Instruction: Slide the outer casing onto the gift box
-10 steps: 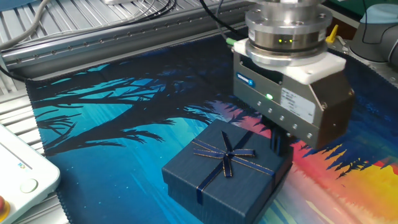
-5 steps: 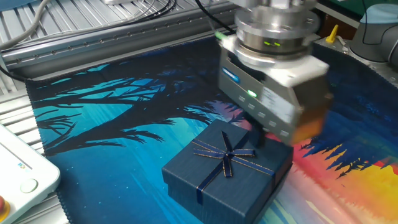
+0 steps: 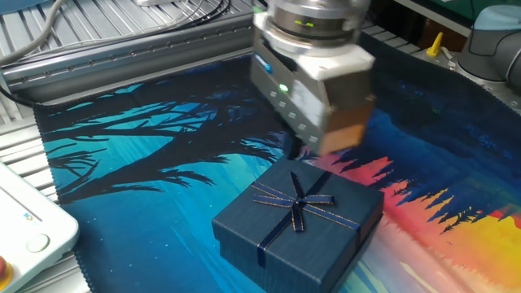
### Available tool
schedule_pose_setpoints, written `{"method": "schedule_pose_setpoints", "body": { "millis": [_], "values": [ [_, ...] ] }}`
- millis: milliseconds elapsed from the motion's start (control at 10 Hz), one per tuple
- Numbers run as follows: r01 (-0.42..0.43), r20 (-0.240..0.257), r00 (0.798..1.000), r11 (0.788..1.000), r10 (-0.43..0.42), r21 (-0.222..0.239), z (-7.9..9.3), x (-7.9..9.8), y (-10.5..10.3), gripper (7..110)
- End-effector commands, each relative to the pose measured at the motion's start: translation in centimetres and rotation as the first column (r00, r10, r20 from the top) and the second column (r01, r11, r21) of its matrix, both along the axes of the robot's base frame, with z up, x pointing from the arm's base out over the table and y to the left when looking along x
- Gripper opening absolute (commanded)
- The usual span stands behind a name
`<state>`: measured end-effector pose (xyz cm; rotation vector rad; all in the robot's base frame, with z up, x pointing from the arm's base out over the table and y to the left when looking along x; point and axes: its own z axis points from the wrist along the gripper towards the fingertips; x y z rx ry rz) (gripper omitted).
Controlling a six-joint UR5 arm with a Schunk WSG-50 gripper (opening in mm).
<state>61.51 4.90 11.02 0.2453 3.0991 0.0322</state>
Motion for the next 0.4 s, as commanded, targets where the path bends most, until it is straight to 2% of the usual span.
{"method": "schedule_pose_setpoints", "body": {
  "millis": [0,300],
  "values": [
    [0.013,0.015,1.0,0.999,-0.014,0.034,-0.8,1.1,-2.1,7],
    [0.016,0.003,1.0,0.999,-0.016,0.028,-0.4,0.9,-3.5,7]
  ]
}}
